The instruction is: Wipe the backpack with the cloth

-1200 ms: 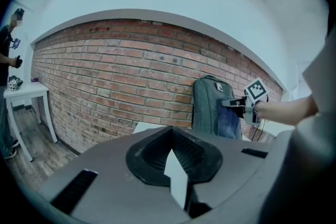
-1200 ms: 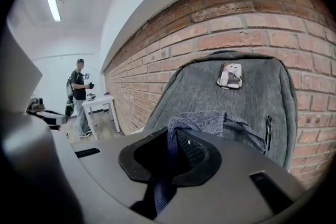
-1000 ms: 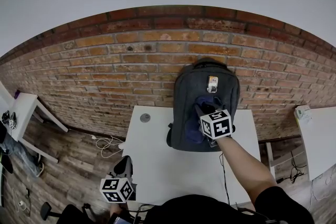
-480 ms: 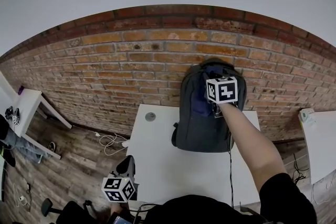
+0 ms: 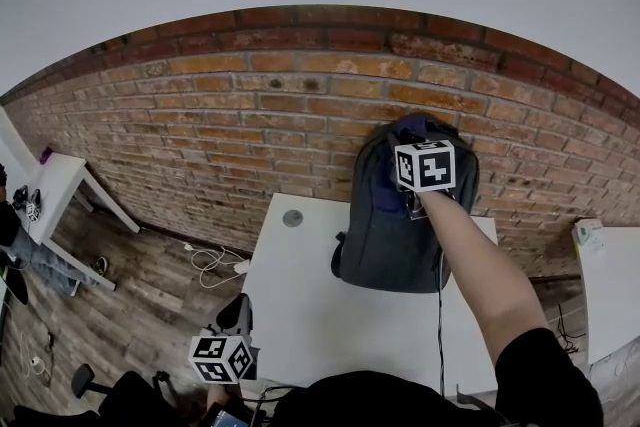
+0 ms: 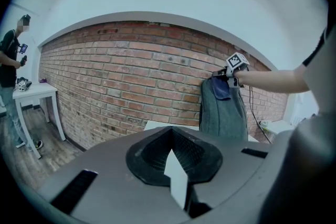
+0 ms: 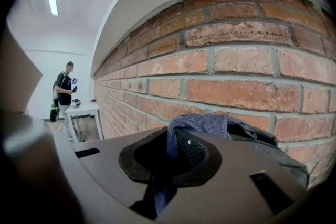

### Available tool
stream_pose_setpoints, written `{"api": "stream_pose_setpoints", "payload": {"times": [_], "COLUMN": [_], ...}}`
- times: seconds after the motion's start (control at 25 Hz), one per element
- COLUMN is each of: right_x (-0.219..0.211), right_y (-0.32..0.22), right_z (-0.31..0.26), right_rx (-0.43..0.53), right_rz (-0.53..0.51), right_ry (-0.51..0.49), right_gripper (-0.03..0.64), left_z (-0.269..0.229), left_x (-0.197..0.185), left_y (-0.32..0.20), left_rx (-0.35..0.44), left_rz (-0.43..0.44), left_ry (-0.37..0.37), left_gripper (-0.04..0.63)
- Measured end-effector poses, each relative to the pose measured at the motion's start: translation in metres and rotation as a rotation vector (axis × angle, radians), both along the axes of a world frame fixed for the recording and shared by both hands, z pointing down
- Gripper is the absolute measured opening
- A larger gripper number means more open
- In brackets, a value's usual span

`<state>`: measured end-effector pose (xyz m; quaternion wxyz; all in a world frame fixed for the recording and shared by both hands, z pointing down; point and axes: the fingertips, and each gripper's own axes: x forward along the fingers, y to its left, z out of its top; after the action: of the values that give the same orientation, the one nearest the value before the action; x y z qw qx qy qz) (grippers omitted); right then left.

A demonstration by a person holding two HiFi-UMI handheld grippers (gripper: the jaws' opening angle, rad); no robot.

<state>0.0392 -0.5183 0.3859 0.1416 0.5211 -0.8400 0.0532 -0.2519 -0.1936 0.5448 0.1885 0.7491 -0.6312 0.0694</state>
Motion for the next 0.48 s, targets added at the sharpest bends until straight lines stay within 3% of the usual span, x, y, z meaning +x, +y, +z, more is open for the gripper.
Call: {"api": "stream_pose_setpoints", "payload": {"times": [0.28, 0.48], "right_x": [-0.011, -0.023], "right_y": [0.028, 0.061], "right_z": [0.024, 0.054], "right_rx": [0.009, 0.004], "right_rz": [-0.028, -0.083], "right_ry": [-0.032, 0.01], "right_gripper": [0.035, 0.035], "left_z": [-0.001, 0.001], "left_x": [-0.002, 0.0], "left_y": [0.003, 0.002], "left_rx": [0.002, -0.004], "left_rz": [-0.01, 0.0], "left_ry": [-0.005, -0.001], "left_gripper": [-0.003, -0.003]}}
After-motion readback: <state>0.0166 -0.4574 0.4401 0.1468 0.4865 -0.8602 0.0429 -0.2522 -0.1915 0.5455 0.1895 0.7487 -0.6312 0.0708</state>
